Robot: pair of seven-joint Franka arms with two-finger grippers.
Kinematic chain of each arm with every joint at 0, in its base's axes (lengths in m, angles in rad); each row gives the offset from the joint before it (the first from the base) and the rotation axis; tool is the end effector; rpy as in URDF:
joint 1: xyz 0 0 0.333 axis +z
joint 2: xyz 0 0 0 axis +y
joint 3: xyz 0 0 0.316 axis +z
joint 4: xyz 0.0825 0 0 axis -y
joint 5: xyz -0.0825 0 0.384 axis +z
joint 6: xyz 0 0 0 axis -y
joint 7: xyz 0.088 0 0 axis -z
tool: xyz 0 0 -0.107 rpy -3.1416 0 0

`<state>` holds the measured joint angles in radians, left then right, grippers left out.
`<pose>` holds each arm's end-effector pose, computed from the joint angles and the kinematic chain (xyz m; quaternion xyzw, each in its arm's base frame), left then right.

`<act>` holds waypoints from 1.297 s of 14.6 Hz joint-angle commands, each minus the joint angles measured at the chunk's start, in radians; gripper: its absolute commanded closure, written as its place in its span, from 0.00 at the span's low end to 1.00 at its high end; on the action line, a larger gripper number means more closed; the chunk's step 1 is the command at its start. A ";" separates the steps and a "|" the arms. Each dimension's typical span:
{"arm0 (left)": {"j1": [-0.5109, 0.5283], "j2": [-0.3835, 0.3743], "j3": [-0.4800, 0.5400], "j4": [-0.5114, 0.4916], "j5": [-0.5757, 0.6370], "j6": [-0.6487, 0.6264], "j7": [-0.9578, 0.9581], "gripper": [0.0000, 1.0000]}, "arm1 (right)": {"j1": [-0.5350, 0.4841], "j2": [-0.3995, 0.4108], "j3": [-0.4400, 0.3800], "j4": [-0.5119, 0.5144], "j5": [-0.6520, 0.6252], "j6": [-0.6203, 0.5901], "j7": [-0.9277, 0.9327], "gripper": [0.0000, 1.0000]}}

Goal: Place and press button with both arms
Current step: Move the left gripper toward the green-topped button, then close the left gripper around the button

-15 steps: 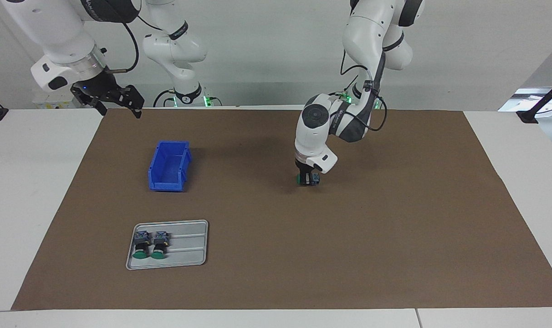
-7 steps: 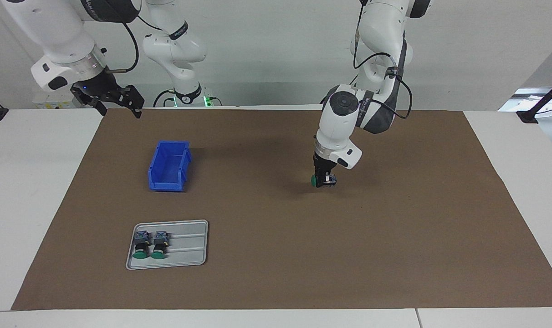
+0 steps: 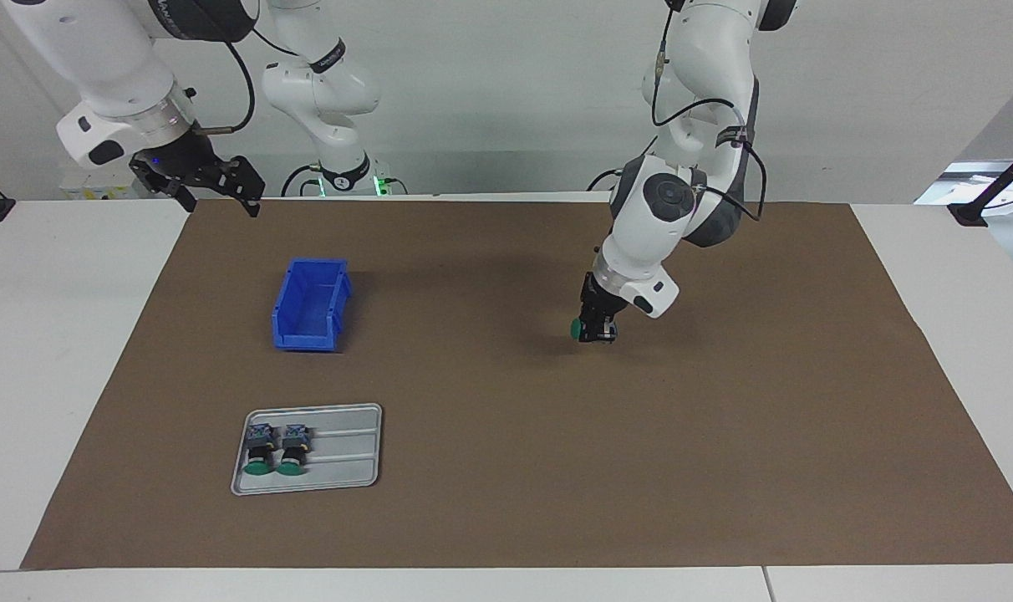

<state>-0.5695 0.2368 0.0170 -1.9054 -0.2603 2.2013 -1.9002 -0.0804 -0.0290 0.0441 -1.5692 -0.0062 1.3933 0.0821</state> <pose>0.5201 -0.3317 0.3819 0.7290 0.6757 -0.0890 0.0632 0.5256 -0.0195 0.6267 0.9955 -0.0594 -0.0733 0.0054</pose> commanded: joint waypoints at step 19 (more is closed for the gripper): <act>0.118 -0.070 -0.003 -0.165 -0.635 0.137 0.549 1.00 | -0.009 -0.009 0.002 -0.014 0.020 0.006 -0.024 0.01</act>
<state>-0.4613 0.2057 0.0189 -2.0231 -0.8561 2.3241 -1.3745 -0.0804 -0.0290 0.0441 -1.5692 -0.0062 1.3933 0.0821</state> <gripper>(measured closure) 0.674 0.009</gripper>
